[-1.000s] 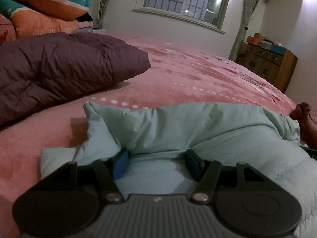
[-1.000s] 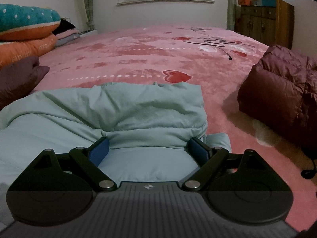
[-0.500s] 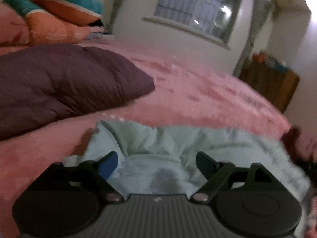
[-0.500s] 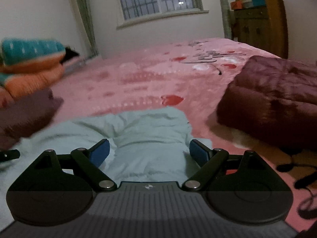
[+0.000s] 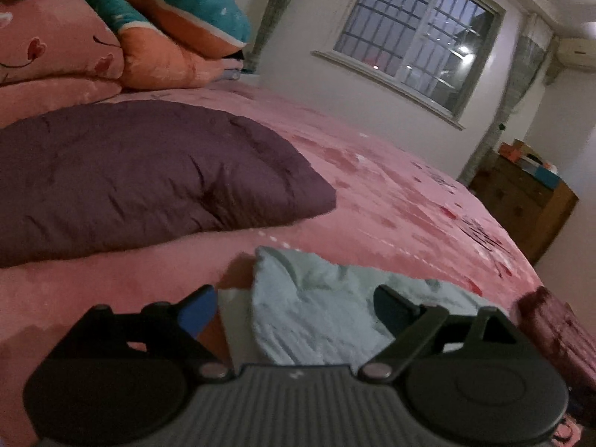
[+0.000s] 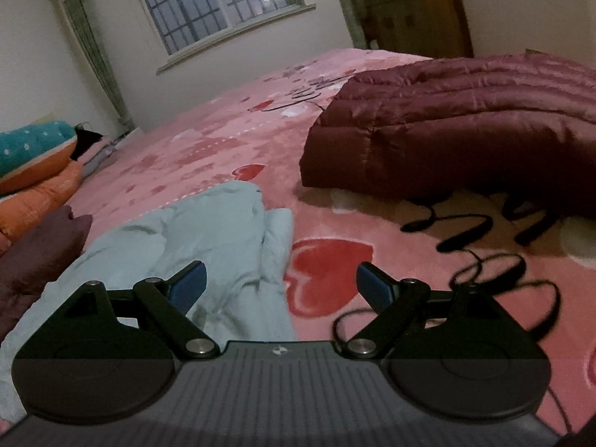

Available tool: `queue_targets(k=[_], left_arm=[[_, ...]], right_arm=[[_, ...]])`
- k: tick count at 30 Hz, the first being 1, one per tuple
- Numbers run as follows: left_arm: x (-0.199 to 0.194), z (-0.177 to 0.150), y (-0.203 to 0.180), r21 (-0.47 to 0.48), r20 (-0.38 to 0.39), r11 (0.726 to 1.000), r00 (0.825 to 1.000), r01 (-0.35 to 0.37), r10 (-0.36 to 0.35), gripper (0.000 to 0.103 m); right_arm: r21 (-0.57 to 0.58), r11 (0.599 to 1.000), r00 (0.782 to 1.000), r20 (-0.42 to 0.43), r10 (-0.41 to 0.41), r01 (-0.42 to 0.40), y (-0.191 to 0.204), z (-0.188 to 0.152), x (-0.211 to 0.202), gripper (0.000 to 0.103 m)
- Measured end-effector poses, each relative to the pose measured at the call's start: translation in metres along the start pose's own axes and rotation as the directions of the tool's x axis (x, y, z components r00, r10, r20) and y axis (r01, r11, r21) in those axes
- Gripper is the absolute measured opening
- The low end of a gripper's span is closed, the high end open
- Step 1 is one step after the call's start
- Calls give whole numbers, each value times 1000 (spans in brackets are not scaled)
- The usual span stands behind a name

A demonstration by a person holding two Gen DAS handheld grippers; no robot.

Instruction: Fold large clothes

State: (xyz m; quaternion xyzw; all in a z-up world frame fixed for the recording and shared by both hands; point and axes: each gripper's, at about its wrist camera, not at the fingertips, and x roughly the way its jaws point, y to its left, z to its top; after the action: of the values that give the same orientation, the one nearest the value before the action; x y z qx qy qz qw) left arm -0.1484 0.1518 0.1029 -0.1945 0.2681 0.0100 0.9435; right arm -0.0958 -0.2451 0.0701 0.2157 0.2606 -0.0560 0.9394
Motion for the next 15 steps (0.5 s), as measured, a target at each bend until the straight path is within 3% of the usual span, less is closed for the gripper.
queue_targets(k=[5,11,15], left_arm=[[3,-20,-48,97,-28,992,996,86,-84,91],[21,-55,-121,227,-68,954,981,194,-184,91],[46,-72,-150,303,-110,932,978,201,-175,81]], right_arm=[[-96,995,999,53,-8,13,34,-13,-21,103],[-289,957,998,49,46,-30,83,-34,-17,103],[-332,942,999,-5,48,-47,86,-37,-2,103]])
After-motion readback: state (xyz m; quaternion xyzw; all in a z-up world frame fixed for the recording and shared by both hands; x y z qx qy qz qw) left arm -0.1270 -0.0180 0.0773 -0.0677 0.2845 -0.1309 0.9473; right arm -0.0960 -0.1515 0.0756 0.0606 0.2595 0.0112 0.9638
